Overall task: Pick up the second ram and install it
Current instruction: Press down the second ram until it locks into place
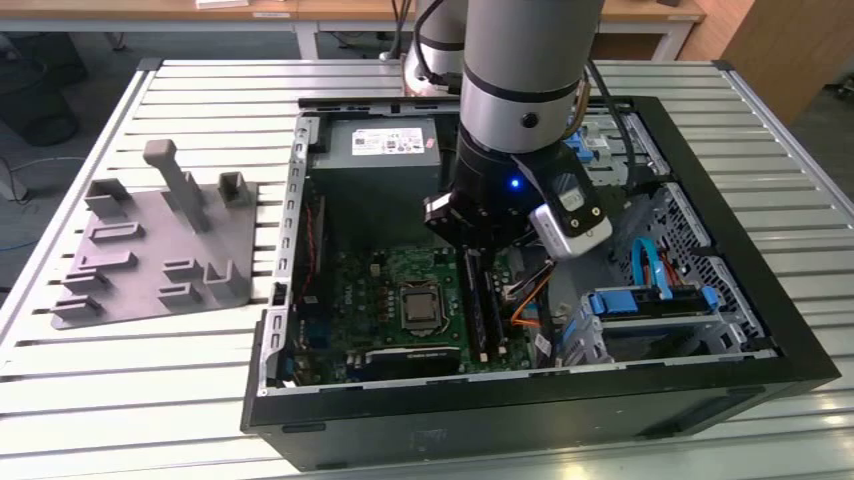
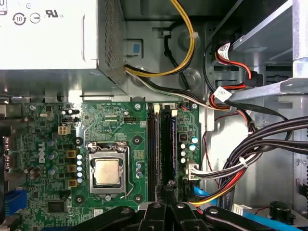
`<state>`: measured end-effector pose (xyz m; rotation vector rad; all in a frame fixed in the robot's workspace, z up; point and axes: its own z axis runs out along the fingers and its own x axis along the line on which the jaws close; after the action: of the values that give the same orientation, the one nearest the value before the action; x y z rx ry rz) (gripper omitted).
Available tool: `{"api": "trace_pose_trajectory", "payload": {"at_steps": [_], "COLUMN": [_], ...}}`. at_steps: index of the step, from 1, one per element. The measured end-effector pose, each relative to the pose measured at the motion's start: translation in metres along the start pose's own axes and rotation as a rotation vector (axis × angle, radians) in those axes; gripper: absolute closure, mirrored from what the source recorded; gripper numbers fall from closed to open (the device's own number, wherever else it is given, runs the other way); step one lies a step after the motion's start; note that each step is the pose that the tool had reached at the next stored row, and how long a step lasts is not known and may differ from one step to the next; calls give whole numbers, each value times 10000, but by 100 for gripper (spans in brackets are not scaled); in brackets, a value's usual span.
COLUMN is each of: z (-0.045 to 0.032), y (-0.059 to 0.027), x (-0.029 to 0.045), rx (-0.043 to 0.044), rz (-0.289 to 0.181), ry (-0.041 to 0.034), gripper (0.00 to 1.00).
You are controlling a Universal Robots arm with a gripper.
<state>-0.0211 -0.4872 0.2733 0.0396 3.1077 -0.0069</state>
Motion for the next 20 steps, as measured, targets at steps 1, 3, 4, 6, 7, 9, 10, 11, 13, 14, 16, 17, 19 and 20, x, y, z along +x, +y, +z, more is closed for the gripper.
{"api": "trace_pose_trajectory", "payload": {"at_steps": [1,3,4,6,7,9,10,11,13,14,16,17,19,20], "z": [15,47,62,96,114,151,170,187,223,240,279,296,331,351], "y": [5,26,42,89,123,201,244,287,364,396,421,423,423,423], "x": [1,3,4,6,7,11,12,14,17,19,20,20,22,23], "rx": [2,-23,-40,-67,-69,-68,-69,-68,-71,-69,-73,-71,-69,-70], "rz": [-1,2,2,3,2,2,2,2,2,3,3,2,1,2], "ry": [2,4,4,4,4,4,4,4,4,4,3,3,4,4], "gripper": [90,90,90,90,90,90,90,90,90,90,90,90,90,90]}}
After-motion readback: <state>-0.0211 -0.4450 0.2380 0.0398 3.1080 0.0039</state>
